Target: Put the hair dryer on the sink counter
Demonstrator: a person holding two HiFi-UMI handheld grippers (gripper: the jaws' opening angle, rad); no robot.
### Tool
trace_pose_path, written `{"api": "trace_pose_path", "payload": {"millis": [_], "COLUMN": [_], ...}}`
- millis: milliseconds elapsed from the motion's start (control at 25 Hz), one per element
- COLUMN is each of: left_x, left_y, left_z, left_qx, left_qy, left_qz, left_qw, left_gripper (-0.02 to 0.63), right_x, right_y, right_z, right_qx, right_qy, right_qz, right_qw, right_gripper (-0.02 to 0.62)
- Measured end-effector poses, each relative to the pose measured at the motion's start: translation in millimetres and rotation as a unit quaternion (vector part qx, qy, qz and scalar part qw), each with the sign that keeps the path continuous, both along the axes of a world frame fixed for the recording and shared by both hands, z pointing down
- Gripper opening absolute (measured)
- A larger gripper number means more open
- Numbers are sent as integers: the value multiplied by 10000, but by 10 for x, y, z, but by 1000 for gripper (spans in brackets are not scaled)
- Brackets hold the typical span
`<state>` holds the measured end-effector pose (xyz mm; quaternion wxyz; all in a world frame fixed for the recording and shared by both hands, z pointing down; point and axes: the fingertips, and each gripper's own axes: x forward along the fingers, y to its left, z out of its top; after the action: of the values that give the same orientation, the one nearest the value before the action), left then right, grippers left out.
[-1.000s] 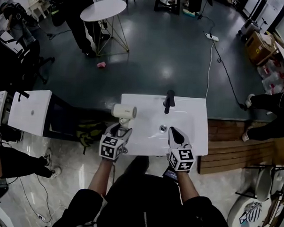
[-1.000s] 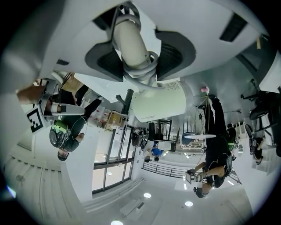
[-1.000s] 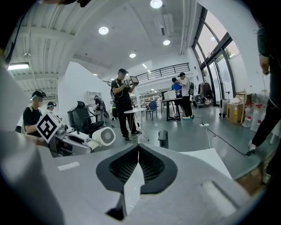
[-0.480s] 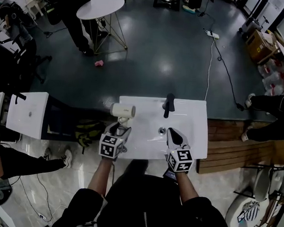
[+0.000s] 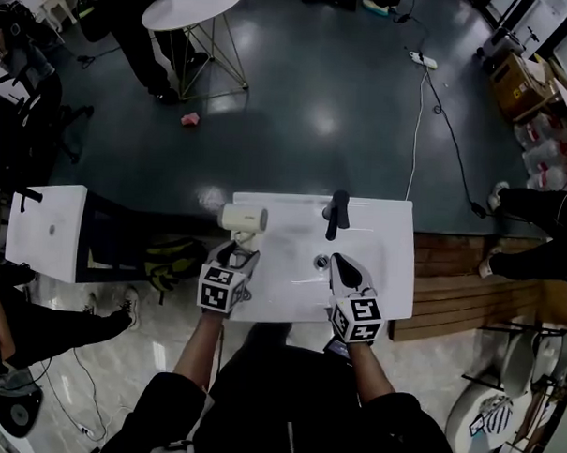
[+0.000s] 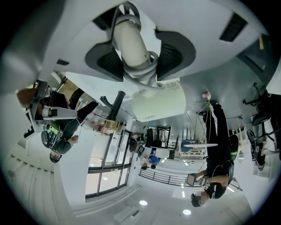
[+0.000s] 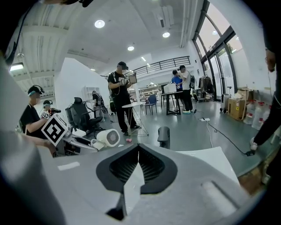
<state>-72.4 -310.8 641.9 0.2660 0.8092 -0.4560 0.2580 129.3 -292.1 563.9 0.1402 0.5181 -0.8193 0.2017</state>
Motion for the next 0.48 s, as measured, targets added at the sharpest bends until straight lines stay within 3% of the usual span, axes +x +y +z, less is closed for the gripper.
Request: {"api": "trace_pose_path", "payload": {"millis": [480], "left_x": [1], "left_y": [-192], "left_z": [362], "left_qx": [-225], "left_qy": [-90], "left_qz": [-18], "left_qw": [9997], "left_gripper": [242], "right_x": [-50], "right_y": [-78], "right_z": [134], "right_qx": [-270], "right_qy": [68], "right_qz": [-58], "right_qw": [9996], "right_gripper": [5]}}
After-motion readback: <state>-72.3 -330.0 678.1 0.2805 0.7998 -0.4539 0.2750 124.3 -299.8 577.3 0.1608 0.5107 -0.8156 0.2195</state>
